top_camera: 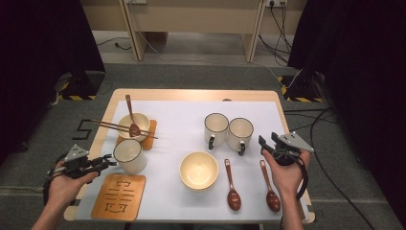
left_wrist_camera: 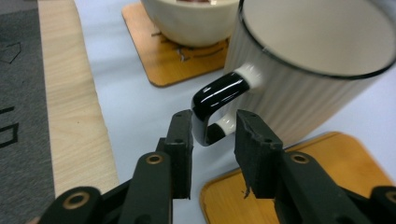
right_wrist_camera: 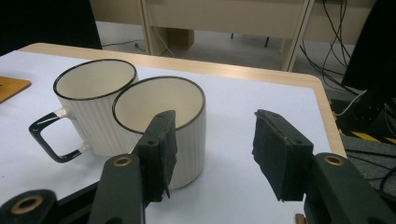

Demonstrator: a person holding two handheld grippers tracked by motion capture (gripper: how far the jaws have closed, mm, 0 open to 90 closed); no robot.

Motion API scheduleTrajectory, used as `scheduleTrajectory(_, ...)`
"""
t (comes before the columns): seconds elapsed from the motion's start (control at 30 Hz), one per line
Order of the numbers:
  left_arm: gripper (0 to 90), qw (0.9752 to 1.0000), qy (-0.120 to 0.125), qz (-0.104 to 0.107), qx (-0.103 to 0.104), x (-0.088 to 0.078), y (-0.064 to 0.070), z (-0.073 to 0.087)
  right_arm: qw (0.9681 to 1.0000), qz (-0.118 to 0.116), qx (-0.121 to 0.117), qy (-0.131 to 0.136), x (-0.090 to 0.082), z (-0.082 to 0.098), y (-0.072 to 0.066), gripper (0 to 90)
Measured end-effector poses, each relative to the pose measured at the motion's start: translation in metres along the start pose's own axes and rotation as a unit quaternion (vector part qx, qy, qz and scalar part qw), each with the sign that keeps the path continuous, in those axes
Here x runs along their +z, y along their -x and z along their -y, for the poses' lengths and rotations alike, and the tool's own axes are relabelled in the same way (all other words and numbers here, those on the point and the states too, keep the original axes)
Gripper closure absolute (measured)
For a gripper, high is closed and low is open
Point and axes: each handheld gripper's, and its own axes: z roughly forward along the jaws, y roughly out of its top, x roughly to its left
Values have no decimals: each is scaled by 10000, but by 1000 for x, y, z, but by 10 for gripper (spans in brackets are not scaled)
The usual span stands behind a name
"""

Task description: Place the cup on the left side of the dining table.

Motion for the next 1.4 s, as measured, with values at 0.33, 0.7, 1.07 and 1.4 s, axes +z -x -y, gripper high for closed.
scheduleTrajectory(0.33,768,9988,479,-61,-103,-8,-15,-50,10000,14,-30,-31,-1,-1,-2,496)
scheduleTrajectory(0.7,888,9995,-83,262,143,63,-7,-97,10000,4,-11,-14,1,1,0,496)
scheduleTrajectory(1.07,890,9974,-506,315,398,88,5,-102,10000,11,-6,-53,1,1,-1,496)
scheduleTrajectory(1.4,891,9963,-648,270,496,97,10,-106,10000,-10,-15,-40,2,2,-1,496)
